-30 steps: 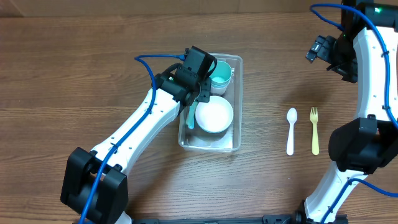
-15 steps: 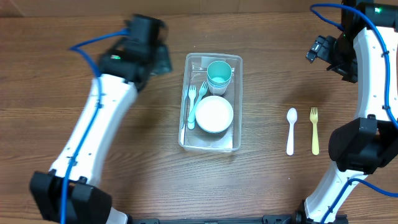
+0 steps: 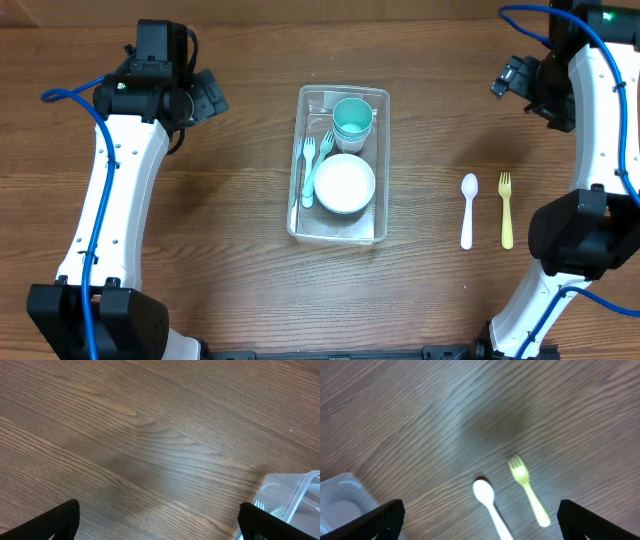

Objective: Pack container
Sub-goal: 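Raise the left gripper away and reach the right gripper to the white spoon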

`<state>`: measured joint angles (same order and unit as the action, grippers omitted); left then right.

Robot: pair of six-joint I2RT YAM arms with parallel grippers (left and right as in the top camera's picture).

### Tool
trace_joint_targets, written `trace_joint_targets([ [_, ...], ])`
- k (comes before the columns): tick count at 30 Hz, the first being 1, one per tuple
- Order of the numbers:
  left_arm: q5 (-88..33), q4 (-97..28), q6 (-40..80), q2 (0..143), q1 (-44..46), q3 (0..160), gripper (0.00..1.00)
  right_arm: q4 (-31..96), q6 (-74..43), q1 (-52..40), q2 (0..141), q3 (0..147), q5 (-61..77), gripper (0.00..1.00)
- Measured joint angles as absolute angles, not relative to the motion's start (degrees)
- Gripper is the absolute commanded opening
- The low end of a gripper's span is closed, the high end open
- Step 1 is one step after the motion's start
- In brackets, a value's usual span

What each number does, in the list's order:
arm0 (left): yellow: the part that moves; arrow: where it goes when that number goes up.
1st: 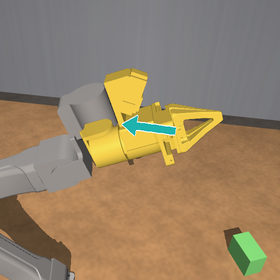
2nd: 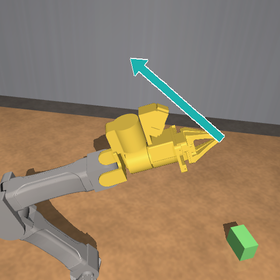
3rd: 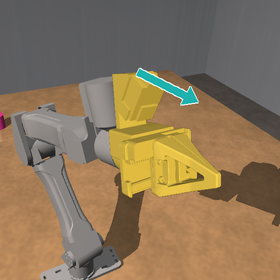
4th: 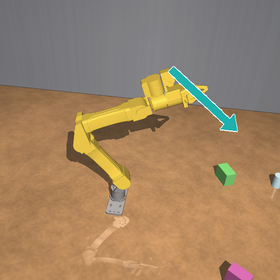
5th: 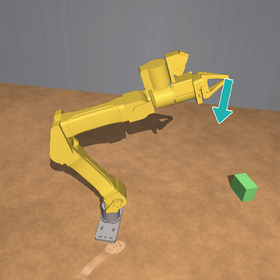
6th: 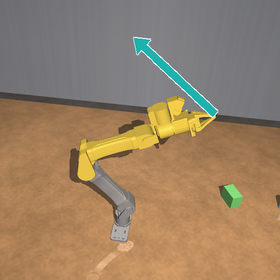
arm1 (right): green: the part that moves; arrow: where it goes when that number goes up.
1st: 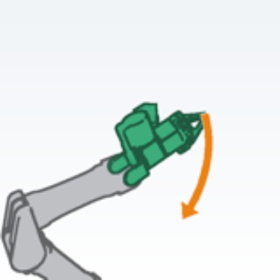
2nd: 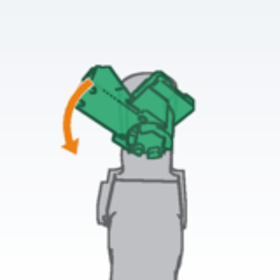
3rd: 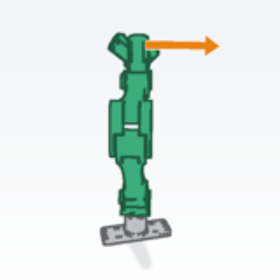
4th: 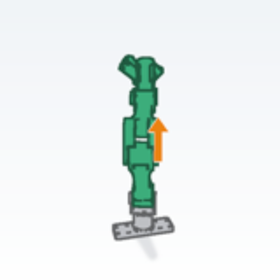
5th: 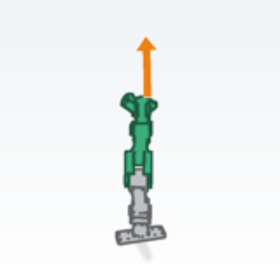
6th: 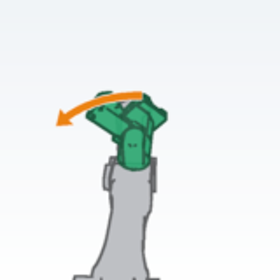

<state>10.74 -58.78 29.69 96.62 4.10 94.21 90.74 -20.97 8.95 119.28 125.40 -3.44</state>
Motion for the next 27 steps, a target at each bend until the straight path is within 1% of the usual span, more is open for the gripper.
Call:
trace_joint_targets([
  [3, 10.74, -58.78, 29.69, 96.62, 4.10, 94.21, 1.00, 97.10, -16.84, 8.97, 119.28, 125.49, 1.65, 1.00],
  [6, 10.74, -58.78, 29.69, 96.62, 4.10, 94.21, 1.00, 97.08, -12.12, 8.97, 118.67, 125.01, 5.80, 1.00],
  [9, 10.74, -58.78, 29.69, 96.62, 4.10, 94.21, 1.00, 96.97, -10.55, 8.97, 115.15, 122.56, 7.62, 1.00],
  [11, 10.74, -58.81, 29.69, 96.62, 4.08, 94.21, 1.00, 96.84, -10.04, 8.97, 108.16, 118.80, 8.38, 1.00],
  [16, 10.74, -59.00, 29.69, 96.62, 4.10, 94.21, 1.00, 96.40, -9.37, 8.97, 81.34, 99.77, 8.78, 1.00],
  [18, 10.76, -58.81, 29.69, 96.62, 4.10, 94.21, 1.00, 93.01, -9.21, 8.97, 76.38, 92.60, 8.40, 1.00],
  [20, 10.72, -58.98, 29.69, 96.62, 4.08, 94.21, 1.00, 90.54, -9.45, 8.97, 75.16, 84.53, 7.62, 1.00],
  [24, 10.74, -58.96, 29.69, 96.62, 4.10, 94.21, 1.00, 78.35, -10.39, 8.97, 81.38, 68.84, 6.85, 1.00],
  [27, 10.74, -58.94, 29.69, 96.62, 4.10, 94.21, 1.00, 71.68, -10.52, 8.97, 85.30, 64.38, 6.98, 1.00],
])
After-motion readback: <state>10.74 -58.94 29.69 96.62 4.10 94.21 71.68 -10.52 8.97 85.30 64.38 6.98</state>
